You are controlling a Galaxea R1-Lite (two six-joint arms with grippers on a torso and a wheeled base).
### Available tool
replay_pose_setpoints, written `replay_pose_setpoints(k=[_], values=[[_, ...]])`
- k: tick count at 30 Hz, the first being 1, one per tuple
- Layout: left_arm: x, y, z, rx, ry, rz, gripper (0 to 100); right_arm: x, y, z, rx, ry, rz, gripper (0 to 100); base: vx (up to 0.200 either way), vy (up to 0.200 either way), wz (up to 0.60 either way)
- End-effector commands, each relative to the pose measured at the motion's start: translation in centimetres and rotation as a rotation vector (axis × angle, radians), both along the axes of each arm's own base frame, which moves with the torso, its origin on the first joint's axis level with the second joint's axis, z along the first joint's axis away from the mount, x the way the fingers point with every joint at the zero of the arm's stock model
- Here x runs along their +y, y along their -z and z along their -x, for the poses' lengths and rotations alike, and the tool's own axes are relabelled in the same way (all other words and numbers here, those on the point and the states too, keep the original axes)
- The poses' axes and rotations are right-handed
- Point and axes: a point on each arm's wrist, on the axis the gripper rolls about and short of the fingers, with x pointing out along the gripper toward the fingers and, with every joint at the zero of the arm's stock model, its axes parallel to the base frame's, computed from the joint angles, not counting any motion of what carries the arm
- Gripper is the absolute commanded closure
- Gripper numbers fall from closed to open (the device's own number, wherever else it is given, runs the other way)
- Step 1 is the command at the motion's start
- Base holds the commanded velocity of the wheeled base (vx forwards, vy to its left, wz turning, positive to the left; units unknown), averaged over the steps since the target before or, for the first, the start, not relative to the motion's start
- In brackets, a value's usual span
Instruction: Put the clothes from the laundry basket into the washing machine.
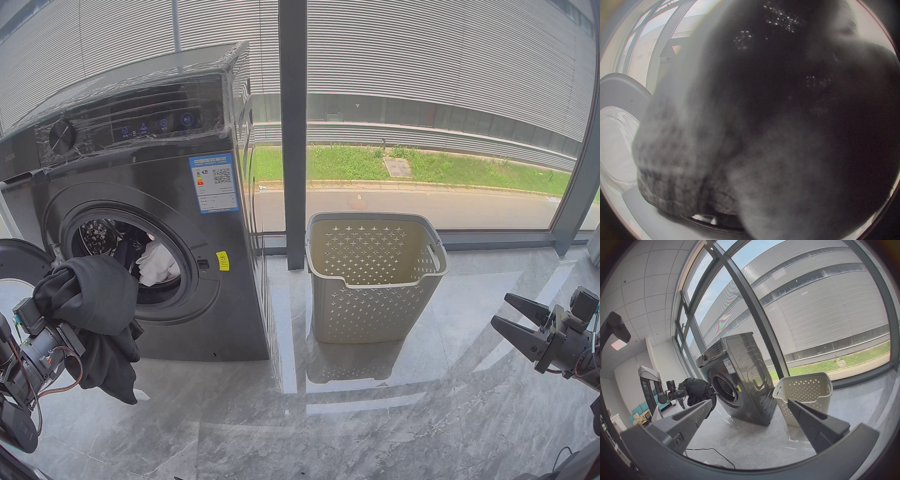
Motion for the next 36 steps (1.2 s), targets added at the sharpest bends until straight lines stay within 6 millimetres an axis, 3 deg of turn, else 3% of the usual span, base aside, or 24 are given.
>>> replay_pose_setpoints(k=[1,12,22,29,36], values=[[-0.1,0.4,0.2,0.023,-0.001,0.007,100,0.0,0.0,-0.1,0.001,-0.002,0.000,0,0.000,0.200,0.00],[-0.3,1.0,-0.2,0.051,0.024,0.010,100,0.1,0.0,-0.1,0.000,-0.003,0.000,0,0.000,0.200,0.00],[-1.8,1.0,-0.7,0.045,0.102,-0.013,100,0.1,-0.1,-0.2,-0.002,-0.003,0.000,0,0.000,0.000,0.00],[-1.4,-1.1,-4.2,-0.075,0.112,-0.039,100,0.1,-0.1,-0.3,-0.002,-0.003,0.000,0,0.000,0.000,0.00],[-4.3,0.4,-6.3,-0.016,0.244,-0.024,100,0.1,-0.2,-0.4,-0.005,-0.003,0.000,0,0.000,0.000,0.00]])
